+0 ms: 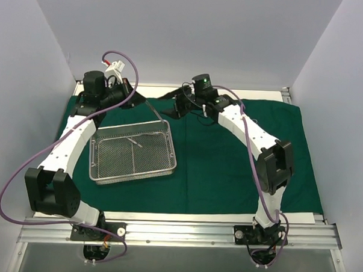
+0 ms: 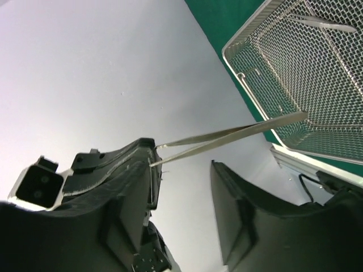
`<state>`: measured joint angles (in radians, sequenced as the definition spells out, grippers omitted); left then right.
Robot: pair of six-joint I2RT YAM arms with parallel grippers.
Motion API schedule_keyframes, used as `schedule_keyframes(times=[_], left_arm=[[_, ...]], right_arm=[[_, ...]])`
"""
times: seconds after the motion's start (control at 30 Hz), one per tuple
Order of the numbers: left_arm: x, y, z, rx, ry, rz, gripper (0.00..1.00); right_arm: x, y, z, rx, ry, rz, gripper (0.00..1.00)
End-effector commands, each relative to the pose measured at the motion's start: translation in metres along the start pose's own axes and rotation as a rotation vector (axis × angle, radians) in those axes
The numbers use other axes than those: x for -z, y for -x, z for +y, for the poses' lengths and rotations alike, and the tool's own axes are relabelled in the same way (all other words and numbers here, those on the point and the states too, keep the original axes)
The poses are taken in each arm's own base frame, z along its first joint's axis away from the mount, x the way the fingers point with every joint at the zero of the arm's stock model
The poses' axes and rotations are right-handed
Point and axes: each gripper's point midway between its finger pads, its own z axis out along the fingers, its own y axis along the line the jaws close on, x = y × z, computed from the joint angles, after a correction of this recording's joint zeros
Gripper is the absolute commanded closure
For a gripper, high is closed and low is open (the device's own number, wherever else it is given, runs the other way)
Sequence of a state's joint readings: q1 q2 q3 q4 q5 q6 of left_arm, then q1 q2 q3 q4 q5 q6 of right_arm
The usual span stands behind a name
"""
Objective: Open and lay out the surgical kit
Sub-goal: Place the medical item in the surgical kit.
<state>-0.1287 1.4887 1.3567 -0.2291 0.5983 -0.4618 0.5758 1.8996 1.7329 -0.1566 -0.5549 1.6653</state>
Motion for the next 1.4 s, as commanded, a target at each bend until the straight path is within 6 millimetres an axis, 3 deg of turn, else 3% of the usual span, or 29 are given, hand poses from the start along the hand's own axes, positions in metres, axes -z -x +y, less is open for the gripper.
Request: schedule_keyframes(times=[0.0, 0.17, 0.5, 0.7, 0.83, 0.87, 0.93, 0.97, 1.03, 1.2, 1.3, 1.37], left_arm=[[0.012, 0.024, -0.024, -0.121, -0.018, -0.07, 0.98], [0.012, 0.031, -0.027, -0.138, 0.029, -0.086, 0.98], [0.004, 0.025, -0.04, -0.163, 0.013, -0.062, 0.98], [0.007, 0.023, -0.028, -0.169, 0.073, -0.054, 0.98], [0.005, 0.013, -0.036, -0.252, -0.024, 0.006, 0.98], [0.006, 0.007, -0.042, -0.264, -0.08, 0.04, 0.98], [0.01, -0.001, -0.043, -0.265, -0.123, 0.078, 0.98], [0.014, -0.01, -0.049, -0.255, -0.175, 0.101, 0.98], [0.018, -0.014, -0.057, -0.255, -0.233, 0.097, 0.98], [0.027, -0.037, -0.068, -0.231, -0.331, 0.155, 0.98], [0.034, -0.042, -0.079, -0.224, -0.4, 0.146, 0.98], [0.039, -0.042, -0.087, -0.224, -0.45, 0.145, 0.98]], right_arm=[[0.015, -0.03, 0.022, -0.054, 0.092, 0.06, 0.57], [0.01, -0.032, 0.014, -0.11, 0.077, 0.048, 0.6], [0.007, -0.031, 0.011, -0.151, 0.099, 0.042, 0.63], [0.009, -0.028, 0.007, -0.121, 0.079, 0.056, 0.63], [0.015, -0.03, 0.002, 0.144, 0.064, 0.169, 0.56], [0.023, -0.026, 0.013, 0.216, 0.088, 0.17, 0.56], [0.027, -0.017, -0.004, 0.379, 0.02, 0.161, 0.51], [0.033, -0.018, 0.001, 0.442, 0.047, 0.17, 0.5], [0.044, -0.018, 0.013, 0.564, 0.128, 0.184, 0.5], [0.065, -0.002, 0.008, 0.981, 0.102, 0.118, 0.51], [0.077, -0.01, 0.005, 1.255, 0.121, 0.082, 0.49], [0.075, -0.024, -0.011, 1.418, 0.089, 0.09, 0.48]])
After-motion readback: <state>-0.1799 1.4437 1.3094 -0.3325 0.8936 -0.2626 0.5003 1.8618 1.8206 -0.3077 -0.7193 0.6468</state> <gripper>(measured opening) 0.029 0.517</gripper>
